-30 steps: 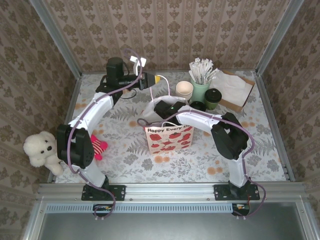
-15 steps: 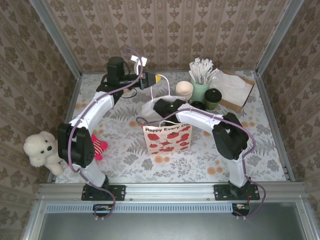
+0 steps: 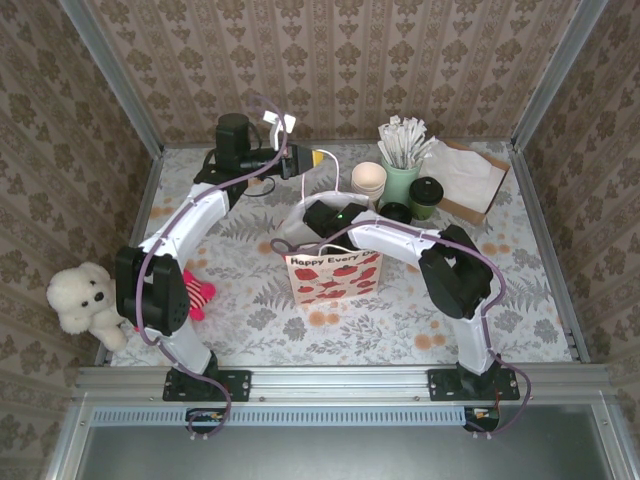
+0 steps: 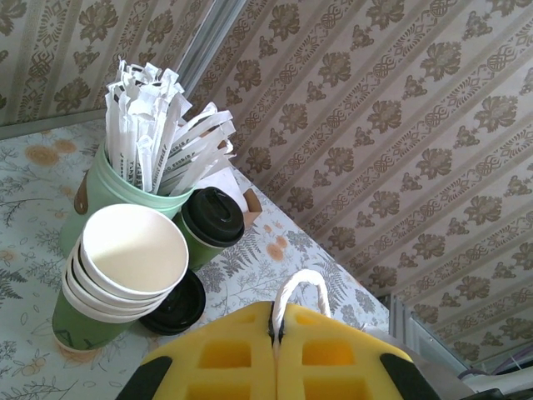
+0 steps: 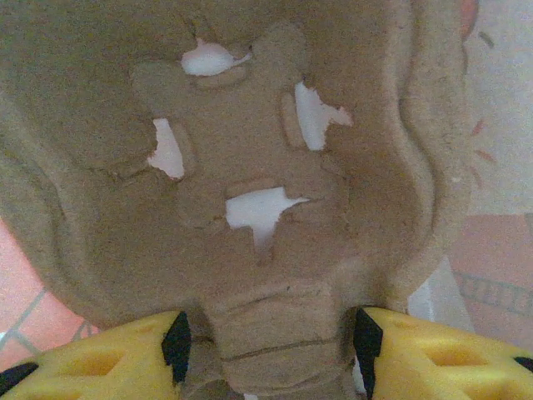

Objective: Pack the takeout coffee

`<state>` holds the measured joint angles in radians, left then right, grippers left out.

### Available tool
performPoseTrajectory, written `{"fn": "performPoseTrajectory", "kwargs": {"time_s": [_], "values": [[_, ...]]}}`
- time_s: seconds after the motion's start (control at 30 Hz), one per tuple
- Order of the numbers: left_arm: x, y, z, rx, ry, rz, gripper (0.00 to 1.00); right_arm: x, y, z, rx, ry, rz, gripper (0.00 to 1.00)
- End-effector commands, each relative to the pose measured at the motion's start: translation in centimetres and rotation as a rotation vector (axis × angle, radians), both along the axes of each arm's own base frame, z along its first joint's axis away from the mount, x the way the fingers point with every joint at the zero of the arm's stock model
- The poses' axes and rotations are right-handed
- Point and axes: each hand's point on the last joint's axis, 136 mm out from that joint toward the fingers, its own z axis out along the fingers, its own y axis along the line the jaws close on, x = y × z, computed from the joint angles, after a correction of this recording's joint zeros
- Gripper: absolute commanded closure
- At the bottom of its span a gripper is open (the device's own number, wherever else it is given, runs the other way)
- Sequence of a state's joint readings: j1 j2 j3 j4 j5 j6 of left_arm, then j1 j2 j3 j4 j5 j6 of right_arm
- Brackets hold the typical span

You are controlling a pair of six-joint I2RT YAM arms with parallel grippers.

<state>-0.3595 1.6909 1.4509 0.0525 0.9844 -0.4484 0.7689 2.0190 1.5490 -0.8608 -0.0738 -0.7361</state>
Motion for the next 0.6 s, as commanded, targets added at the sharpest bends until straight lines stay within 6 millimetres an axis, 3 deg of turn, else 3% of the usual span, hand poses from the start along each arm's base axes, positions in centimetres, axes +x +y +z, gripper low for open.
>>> {"fn": "performPoseTrajectory", "kwargs": {"time_s": [0.0, 0.23, 0.4, 0.57], "values": [[-0.4, -0.3, 0.7, -0.015, -0.029, -0.027, 1.00, 0.2, -0.7, -0.1, -0.041, -0.047, 0.039, 0.42], [-0.6, -0.3, 0.7, -0.008, -0.040, -0.034, 1.00, -2.4, -0.2, 0.8, 0.008, 0.080, 0.052, 0.40], [-0.7, -0.2, 1.0, -0.011, -0.045, -0.036, 1.00, -0.9, -0.7, -0.7, -0.043, 0.029, -0.018, 0.40], [-0.2, 0.0, 0.5, 0.002, -0.038, -0.021, 1.00, 0.1, 1.1, 2.7, 0.102, -0.054, -0.041, 0.35]]}}
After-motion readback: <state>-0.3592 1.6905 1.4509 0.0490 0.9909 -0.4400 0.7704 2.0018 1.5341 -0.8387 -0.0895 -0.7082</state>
